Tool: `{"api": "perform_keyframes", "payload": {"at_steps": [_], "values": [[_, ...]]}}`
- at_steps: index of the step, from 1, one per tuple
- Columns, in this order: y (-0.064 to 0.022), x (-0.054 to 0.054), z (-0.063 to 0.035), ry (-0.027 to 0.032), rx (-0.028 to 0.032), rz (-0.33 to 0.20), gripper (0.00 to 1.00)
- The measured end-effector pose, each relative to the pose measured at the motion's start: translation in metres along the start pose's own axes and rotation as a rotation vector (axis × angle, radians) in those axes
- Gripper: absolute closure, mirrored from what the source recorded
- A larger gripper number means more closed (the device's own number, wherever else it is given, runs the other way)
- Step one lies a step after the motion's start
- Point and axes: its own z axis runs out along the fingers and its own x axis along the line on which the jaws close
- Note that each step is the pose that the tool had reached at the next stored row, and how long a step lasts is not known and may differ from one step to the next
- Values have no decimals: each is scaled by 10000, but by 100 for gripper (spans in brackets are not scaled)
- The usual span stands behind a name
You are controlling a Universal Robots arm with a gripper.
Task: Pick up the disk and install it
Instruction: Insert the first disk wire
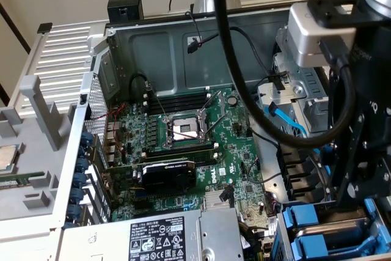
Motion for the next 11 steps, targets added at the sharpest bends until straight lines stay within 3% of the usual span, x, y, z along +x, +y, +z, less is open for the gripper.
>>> {"api": "perform_keyframes", "payload": {"at_steps": [6,11], "values": [[2,9,-192,214,16,3,69],[4,-3,-328,448,33,6,69]]}}
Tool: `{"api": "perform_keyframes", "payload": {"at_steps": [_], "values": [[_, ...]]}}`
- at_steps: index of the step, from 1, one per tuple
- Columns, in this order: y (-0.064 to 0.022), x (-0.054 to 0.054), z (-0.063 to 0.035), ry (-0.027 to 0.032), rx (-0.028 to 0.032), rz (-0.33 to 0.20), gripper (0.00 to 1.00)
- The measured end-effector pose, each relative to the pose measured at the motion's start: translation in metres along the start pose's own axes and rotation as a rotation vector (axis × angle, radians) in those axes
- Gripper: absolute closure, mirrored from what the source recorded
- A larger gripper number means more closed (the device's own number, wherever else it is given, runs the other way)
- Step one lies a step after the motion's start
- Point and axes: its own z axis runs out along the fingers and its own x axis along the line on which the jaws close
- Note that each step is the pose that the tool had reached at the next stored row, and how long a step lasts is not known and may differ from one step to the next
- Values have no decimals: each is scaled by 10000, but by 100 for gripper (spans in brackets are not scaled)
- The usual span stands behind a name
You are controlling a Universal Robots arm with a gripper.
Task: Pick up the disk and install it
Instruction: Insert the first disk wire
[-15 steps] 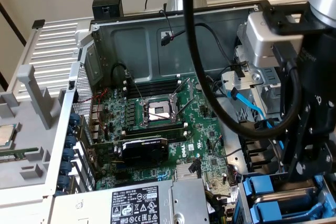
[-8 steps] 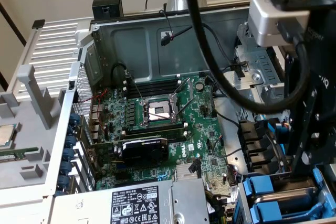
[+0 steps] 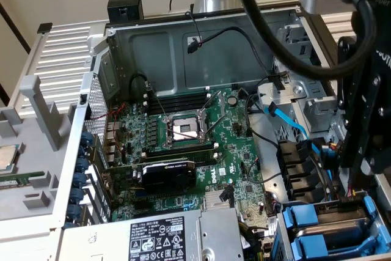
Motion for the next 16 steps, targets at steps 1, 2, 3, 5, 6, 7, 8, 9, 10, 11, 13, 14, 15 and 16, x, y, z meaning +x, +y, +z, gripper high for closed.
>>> {"api": "perform_keyframes", "payload": {"at_steps": [1,2,3,5,6,7,8,9,10,11,13,14,15,16], "values": [[1,-7,-20,44,4,1,69],[3,-21,-41,103,8,2,69],[4,-35,-57,152,11,2,69],[6,-62,-93,258,19,3,69],[7,-74,-112,308,23,4,69],[7,-82,-127,356,26,4,69],[8,-90,-140,402,29,5,69],[10,-102,-147,448,34,7,69],[12,-119,-155,506,41,9,69],[13,-134,-158,553,46,9,69],[16,-171,-165,654,53,9,69],[18,-193,-168,697,56,10,69],[20,-215,-171,736,59,11,69],[22,-237,-174,772,61,11,69]]}}
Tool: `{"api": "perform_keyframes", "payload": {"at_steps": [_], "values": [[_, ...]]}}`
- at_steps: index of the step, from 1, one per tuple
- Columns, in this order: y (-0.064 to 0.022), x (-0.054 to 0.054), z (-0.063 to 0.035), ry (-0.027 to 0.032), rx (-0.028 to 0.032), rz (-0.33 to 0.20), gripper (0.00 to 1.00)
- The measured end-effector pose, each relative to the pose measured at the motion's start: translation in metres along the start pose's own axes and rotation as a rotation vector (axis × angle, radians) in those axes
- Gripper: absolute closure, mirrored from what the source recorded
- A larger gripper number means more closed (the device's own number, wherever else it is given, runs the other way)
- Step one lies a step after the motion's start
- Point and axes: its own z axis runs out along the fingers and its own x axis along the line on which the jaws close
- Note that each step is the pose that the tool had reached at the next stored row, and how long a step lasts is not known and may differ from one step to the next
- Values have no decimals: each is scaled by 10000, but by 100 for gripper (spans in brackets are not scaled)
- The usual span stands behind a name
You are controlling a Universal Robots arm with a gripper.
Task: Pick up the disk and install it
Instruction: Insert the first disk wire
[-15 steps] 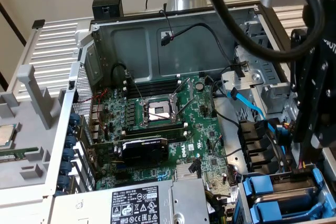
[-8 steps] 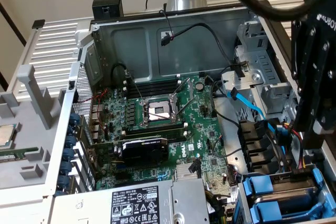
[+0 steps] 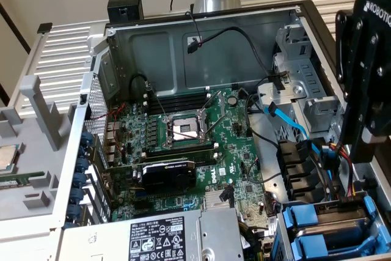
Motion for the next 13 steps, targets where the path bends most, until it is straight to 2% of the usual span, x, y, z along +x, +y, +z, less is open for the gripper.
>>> {"api": "perform_keyframes", "payload": {"at_steps": [2,5,13], "values": [[3,-27,-6,38,2,-1,69],[16,-57,-12,54,4,0,69],[58,-70,-15,57,6,2,69]]}}
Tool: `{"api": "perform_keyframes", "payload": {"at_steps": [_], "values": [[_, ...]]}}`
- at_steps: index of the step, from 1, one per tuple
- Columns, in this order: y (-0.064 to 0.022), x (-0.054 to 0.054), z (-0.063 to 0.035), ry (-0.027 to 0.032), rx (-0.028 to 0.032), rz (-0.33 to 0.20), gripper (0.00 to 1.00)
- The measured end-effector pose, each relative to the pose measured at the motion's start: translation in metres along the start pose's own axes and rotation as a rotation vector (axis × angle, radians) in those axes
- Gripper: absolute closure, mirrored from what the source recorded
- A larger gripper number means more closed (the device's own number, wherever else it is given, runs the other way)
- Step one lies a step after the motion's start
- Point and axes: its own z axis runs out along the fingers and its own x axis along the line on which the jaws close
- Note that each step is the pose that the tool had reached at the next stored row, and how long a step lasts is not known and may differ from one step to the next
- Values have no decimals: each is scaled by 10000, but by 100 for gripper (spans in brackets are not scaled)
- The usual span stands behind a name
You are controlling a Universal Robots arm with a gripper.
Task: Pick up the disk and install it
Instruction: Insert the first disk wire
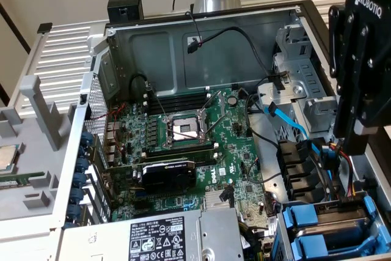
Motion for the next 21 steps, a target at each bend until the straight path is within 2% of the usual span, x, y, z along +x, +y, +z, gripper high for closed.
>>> {"api": "perform_keyframes", "payload": {"at_steps": [4,8,12,14,18,21], "values": [[36,-34,1,3,1,-1,69],[61,-104,12,34,3,0,69],[104,-128,46,54,-8,-3,69],[106,-133,66,61,-72,-17,69],[116,-141,105,75,-241,-52,69],[119,-146,128,79,-273,-60,69]]}}
